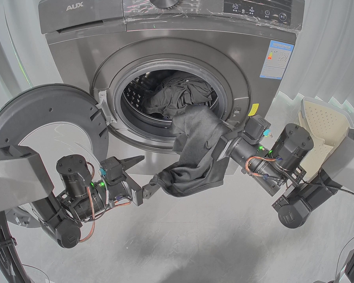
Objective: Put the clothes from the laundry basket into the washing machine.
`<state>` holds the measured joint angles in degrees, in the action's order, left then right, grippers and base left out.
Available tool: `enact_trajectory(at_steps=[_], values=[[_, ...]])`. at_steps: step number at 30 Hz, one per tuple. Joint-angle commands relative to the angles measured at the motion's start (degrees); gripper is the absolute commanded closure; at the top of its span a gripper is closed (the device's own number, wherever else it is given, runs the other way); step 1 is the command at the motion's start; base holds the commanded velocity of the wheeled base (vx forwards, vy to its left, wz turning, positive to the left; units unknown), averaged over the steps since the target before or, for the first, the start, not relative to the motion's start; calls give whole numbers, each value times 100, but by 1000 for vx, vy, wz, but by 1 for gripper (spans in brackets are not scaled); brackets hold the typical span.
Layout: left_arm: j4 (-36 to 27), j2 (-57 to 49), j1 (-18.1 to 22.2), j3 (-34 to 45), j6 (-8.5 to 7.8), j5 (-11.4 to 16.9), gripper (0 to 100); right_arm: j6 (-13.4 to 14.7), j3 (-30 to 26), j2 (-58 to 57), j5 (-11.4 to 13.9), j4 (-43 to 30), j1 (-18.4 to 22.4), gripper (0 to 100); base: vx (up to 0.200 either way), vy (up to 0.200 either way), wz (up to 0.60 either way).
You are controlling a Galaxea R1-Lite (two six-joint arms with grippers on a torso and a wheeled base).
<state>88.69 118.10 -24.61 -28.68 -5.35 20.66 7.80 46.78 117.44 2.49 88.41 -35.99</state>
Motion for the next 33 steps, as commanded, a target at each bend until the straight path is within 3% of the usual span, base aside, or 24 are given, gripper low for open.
enact_trajectory(at_steps=[1, 5, 9, 12, 25, 30, 33], values=[[0, 240, 0, 109, -10, 25, 0, 11, 86, -29, -3, 1, 74, 100, 0, 0, 0], [0, 319, -26, 399, -124, 263, 0, 20, 200, -20, -20, -8, 250, 100, 0, 0, 0], [0, 503, -26, 636, -405, 403, 0, 20, 209, -2, -29, -8, 355, 100, 0, 0, 0], [0, 538, -17, 768, -502, 500, 0, 20, 271, 24, -64, -8, 452, 100, 0, 0, 0], [0, 477, -17, 592, -520, 465, 0, 37, 244, 112, -64, -8, 399, 100, 0, 0, 0], [0, 459, -8, 399, -502, 483, 0, 64, 104, 279, -90, -8, -128, 100, 0, 0, 0], [8, 459, 0, 293, -476, 483, 0, 28, 183, 675, -231, -8, -295, 100, 0, 0, 0]])
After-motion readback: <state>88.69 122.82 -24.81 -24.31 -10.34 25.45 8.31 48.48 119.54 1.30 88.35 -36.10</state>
